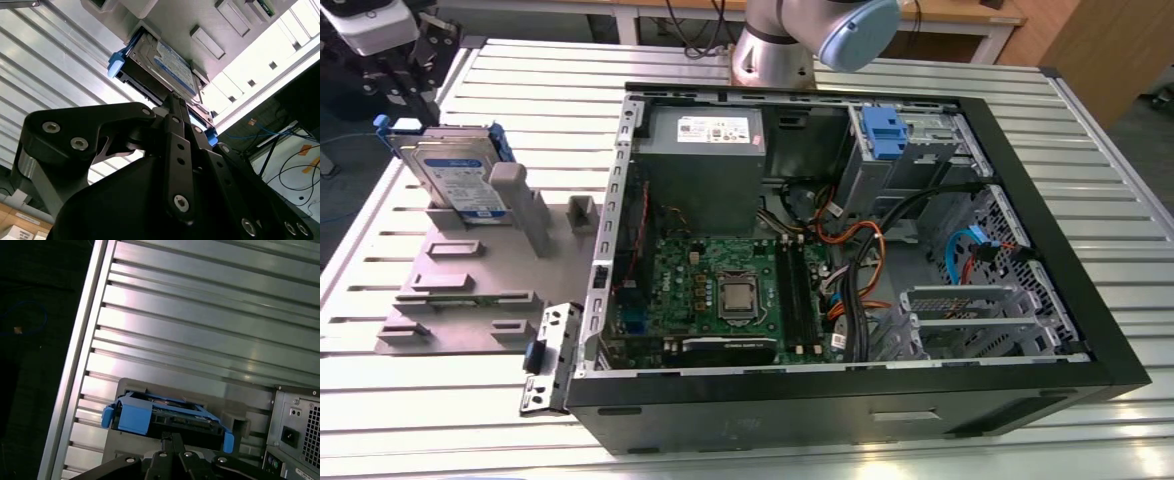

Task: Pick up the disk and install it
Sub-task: 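Pick up the disk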

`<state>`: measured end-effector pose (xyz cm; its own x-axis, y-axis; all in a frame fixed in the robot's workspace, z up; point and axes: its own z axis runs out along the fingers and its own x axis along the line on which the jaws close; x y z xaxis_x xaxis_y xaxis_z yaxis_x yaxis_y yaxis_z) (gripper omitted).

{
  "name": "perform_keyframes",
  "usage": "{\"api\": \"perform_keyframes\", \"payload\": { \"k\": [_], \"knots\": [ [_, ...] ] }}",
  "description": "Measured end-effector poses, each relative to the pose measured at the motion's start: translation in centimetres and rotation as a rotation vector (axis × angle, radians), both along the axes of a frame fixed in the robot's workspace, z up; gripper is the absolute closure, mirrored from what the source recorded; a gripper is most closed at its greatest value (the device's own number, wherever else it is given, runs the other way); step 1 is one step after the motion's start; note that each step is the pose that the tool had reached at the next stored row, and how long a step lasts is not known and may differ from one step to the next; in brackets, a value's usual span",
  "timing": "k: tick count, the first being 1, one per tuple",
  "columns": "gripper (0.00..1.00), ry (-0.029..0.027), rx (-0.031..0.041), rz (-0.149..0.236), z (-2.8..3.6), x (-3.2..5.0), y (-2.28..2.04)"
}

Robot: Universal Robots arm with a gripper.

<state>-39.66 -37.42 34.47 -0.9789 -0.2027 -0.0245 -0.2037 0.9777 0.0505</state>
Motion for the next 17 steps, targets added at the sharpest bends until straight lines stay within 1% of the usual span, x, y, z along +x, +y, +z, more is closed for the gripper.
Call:
{"api": "perform_keyframes", "payload": {
  "k": [3, 17],
  "knots": [
    [0.89, 0.0000, 0.0000, 0.011, 0.00, 0.00, 0.00],
    [0.89, 0.0000, 0.0000, 0.016, 0.00, 0.00, 0.00]
  ]
}}
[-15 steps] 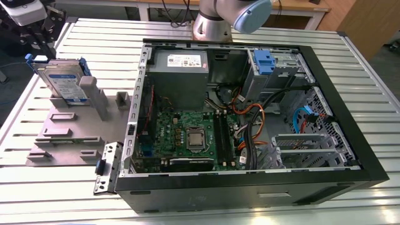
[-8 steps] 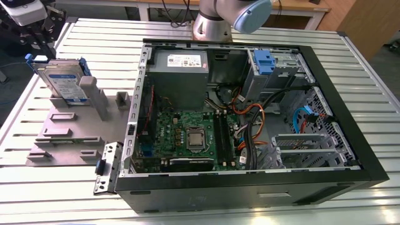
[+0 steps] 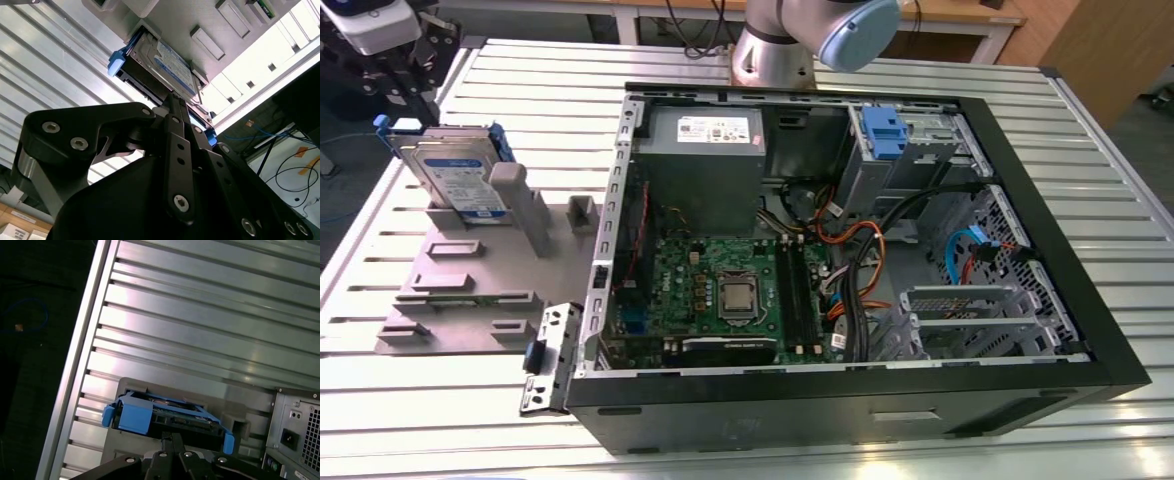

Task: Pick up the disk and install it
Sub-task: 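Pick up the disk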

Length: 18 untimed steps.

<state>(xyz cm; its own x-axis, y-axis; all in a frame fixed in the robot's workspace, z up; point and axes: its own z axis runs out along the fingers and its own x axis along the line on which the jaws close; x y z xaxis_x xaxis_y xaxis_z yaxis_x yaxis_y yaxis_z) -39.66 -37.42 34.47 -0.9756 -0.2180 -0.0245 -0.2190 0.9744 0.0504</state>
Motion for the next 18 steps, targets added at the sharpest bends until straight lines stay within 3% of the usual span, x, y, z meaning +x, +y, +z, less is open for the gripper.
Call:
{"api": "perform_keyframes", "payload": {
  "k": [6, 18],
  "knots": [
    [0.89, 0.0000, 0.0000, 0.023, 0.00, 0.00, 0.00],
    [0.89, 0.0000, 0.0000, 0.024, 0.00, 0.00, 0.00]
  ]
}}
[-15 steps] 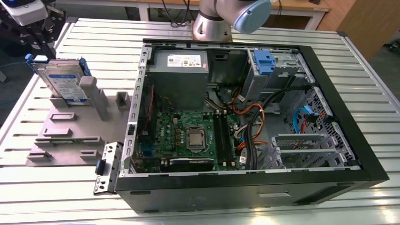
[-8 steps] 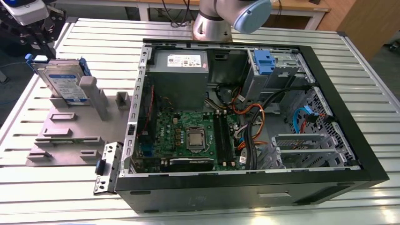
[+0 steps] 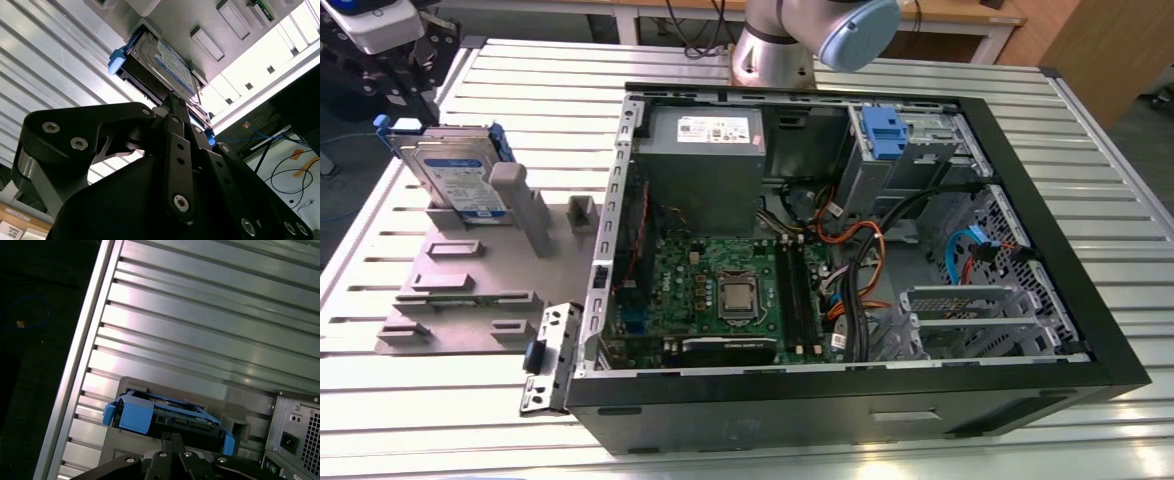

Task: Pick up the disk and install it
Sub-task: 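Pick up the disk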

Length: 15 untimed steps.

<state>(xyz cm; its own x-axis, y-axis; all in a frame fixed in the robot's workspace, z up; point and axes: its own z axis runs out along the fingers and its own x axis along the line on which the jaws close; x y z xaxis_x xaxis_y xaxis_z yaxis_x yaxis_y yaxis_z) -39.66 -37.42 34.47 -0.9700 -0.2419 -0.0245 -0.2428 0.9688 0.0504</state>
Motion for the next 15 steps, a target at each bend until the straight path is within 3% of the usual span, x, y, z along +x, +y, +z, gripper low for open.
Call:
{"api": "perform_keyframes", "payload": {
  "k": [11, 15],
  "knots": [
    [0.89, -0.0001, 0.0000, 0.065, 0.00, 0.00, 0.00],
    [0.89, 0.0000, 0.0001, 0.068, 0.00, 0.00, 0.00]
  ]
}}
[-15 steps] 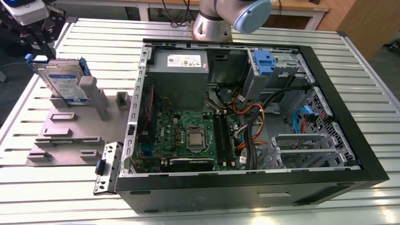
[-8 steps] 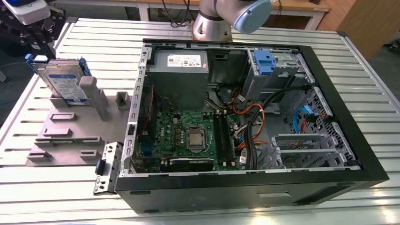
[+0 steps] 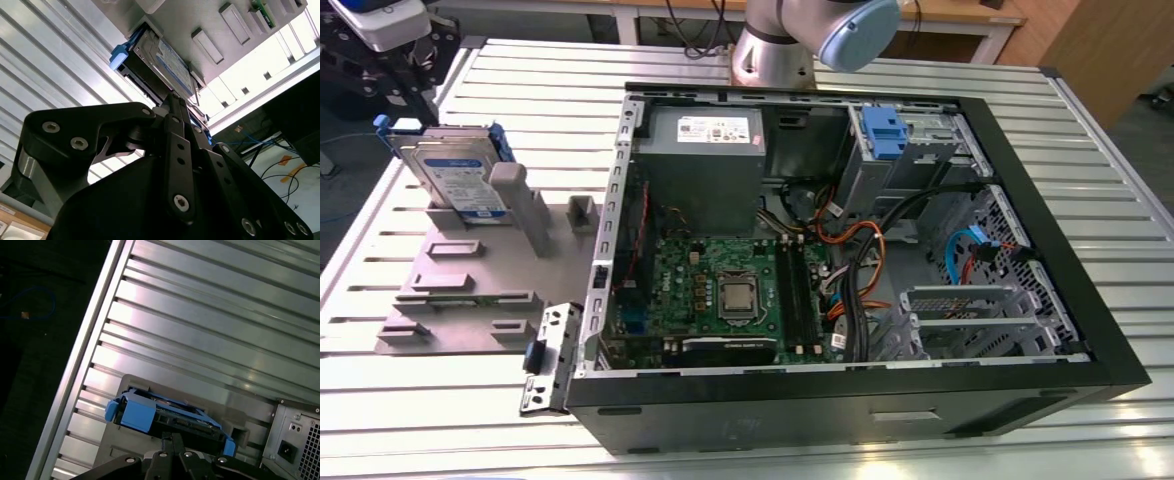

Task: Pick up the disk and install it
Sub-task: 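Pick up the disk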

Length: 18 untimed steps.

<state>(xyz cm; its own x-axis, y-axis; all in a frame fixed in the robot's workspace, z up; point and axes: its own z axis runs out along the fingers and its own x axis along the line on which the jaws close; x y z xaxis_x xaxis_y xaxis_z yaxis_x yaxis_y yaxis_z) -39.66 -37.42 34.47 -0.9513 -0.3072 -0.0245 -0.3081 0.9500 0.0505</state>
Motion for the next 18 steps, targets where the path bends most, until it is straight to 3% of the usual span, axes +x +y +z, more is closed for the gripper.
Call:
{"api": "perform_keyframes", "payload": {
  "k": [8, 18],
  "knots": [
    [0.89, -0.0001, 0.0000, 0.004, 0.00, 0.00, 0.00],
    [0.89, -0.0001, 0.0000, 0.067, 0.00, 0.00, 0.00]
  ]
}}
